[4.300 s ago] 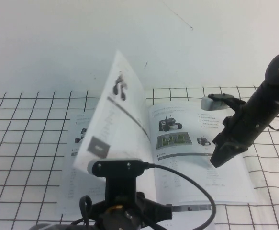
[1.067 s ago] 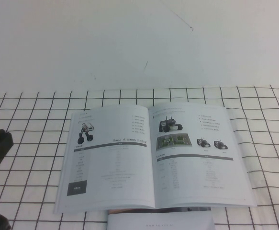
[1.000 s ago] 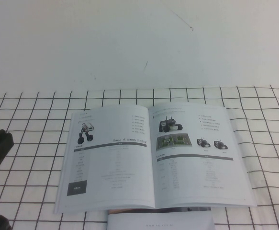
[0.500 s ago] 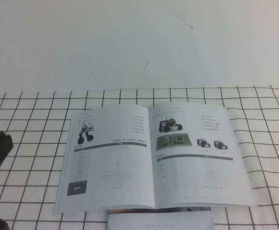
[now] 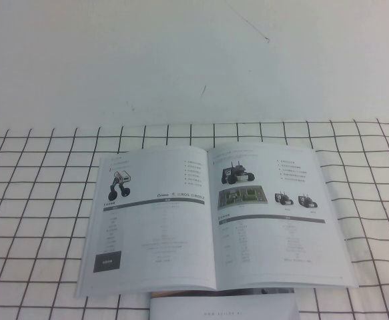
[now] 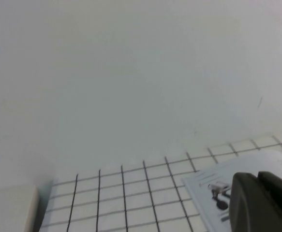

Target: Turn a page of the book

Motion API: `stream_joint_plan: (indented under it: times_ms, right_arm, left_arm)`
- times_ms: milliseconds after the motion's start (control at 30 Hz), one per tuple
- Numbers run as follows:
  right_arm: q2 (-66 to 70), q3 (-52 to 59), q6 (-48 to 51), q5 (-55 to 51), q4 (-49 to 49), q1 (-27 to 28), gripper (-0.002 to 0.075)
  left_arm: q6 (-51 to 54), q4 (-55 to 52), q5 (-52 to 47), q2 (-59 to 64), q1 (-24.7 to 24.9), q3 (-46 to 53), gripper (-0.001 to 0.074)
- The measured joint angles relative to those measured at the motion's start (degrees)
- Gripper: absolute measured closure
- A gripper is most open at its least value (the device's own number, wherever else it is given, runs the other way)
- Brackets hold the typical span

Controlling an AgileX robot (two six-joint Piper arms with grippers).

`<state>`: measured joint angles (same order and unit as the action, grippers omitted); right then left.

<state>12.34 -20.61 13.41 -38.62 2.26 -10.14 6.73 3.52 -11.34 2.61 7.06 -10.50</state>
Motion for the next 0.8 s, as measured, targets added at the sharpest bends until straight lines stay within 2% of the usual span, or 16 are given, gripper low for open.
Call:
stream_joint_plan:
  times_ms: [233, 333, 800]
  right_arm:
    - [0.0, 0.0, 0.0, 0.1, 0.0, 0.0, 0.0728]
    - [0.0, 0.0, 0.0, 0.1, 0.0, 0.0, 0.0728]
    - [0.0, 0.0, 0.0, 0.1, 0.0, 0.0, 0.0728]
  left_arm:
    - [-0.6, 3.9, -1.4, -3.1, -5.0, 11.5, 0.0737]
    - [-1.2, 4.2, -7.3, -3.2, -5.3, 11.8, 0.0737]
    - [-1.3, 4.2, -7.7, -3.3, -5.4, 11.8, 0.0737]
